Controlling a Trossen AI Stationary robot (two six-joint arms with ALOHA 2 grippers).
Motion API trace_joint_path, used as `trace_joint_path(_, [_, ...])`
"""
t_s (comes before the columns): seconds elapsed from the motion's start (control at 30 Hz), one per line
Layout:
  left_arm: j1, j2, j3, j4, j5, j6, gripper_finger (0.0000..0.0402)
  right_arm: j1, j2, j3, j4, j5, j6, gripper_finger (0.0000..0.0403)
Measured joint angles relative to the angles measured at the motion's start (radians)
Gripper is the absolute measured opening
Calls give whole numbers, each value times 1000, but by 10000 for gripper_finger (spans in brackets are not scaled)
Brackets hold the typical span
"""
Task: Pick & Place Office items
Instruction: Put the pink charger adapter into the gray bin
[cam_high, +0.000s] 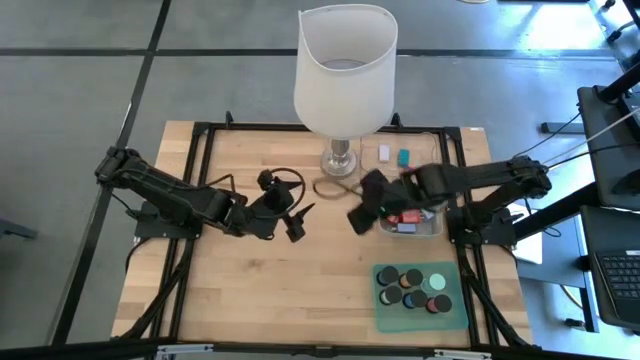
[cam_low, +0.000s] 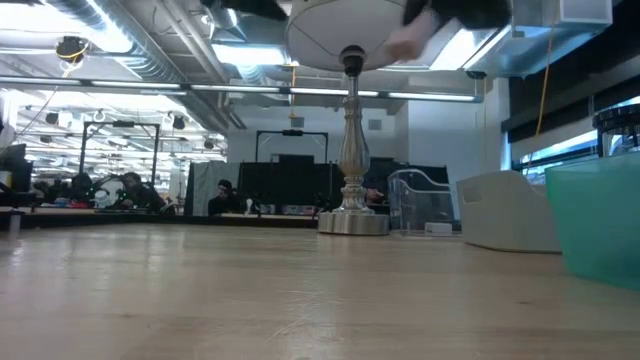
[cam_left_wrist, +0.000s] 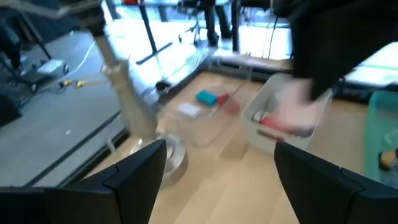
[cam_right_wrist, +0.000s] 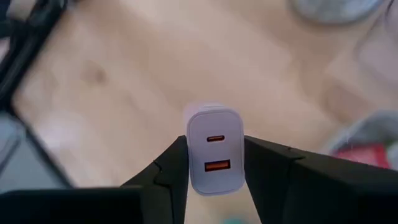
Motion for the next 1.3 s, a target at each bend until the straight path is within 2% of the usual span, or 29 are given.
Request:
trace_joint_path(0.23, [-2,-26,-1,-220,-3,-165,296,152,-39,0,-160,-25,131,124])
trace_joint_path(0.5, [8,-30,-1,-254,-13,-198,297,209,-36,-11,-515,11,320,130])
trace_joint_path(0.63, [7,-34,-1,-253,-18,-207,297,197,-64,-99,-506,-3,317,130])
trace_joint_path(0.9, [6,-87,-1,-251,-14,-243,297,158,-99,-400,-495,-133,351,130])
trace_joint_path(1.3, [7,-135,-1,-211,-15,-266,297,140,-100,-555,-384,-58,399,130])
